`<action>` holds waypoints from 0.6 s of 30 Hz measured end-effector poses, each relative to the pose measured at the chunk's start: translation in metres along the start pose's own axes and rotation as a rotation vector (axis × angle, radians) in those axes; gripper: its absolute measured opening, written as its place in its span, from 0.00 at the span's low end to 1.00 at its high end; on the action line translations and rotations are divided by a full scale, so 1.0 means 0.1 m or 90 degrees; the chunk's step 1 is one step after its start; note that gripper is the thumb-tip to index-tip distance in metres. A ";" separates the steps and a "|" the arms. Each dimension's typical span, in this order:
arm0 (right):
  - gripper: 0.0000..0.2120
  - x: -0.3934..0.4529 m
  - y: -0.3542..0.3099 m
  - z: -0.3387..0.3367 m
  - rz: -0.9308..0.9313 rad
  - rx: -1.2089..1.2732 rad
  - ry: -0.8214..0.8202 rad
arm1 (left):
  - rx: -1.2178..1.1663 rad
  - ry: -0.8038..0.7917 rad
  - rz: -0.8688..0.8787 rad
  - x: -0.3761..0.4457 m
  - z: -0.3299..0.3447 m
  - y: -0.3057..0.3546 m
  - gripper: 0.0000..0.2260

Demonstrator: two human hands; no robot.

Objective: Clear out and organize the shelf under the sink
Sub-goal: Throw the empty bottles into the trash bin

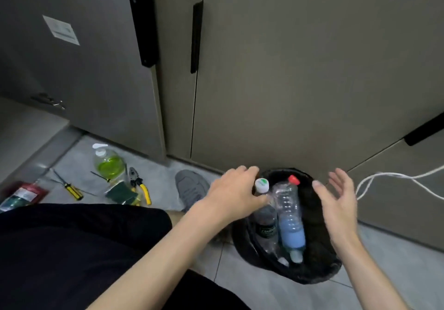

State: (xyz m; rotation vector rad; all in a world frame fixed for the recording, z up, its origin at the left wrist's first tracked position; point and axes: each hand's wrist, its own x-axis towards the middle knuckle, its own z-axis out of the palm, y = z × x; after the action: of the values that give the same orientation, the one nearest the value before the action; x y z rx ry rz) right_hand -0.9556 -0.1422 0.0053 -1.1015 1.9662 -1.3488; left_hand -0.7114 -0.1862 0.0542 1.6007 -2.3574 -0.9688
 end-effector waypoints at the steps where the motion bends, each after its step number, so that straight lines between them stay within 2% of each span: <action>1: 0.25 0.01 -0.09 0.06 -0.033 0.023 -0.003 | 0.002 0.027 -0.012 -0.03 -0.13 -0.13 0.24; 4: 0.14 -0.03 -0.40 0.32 -0.090 0.077 -0.102 | 0.013 0.109 -0.075 -0.26 -0.63 -0.59 0.12; 6: 0.10 -0.10 -0.67 0.63 -0.098 0.077 -0.230 | 0.037 0.190 -0.134 -0.48 -0.97 -0.91 0.12; 9: 0.09 -0.28 -1.07 1.23 -0.130 0.019 -0.426 | 0.071 0.289 -0.236 -0.94 -1.41 -1.39 0.13; 13: 0.07 -0.65 -1.61 2.09 -0.234 -0.053 -0.599 | 0.097 0.342 -0.346 -1.63 -1.83 -1.99 0.11; 18: 0.05 -1.15 -2.40 3.17 -0.370 -0.110 -0.726 | 0.094 0.352 -0.467 -2.27 -2.08 -2.65 0.07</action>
State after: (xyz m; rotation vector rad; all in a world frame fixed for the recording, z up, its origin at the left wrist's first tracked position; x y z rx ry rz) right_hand -0.5692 -0.2506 0.1039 -2.0155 0.9334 -0.4806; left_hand -0.3130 -0.1396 0.1199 2.4626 -1.5120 -0.3317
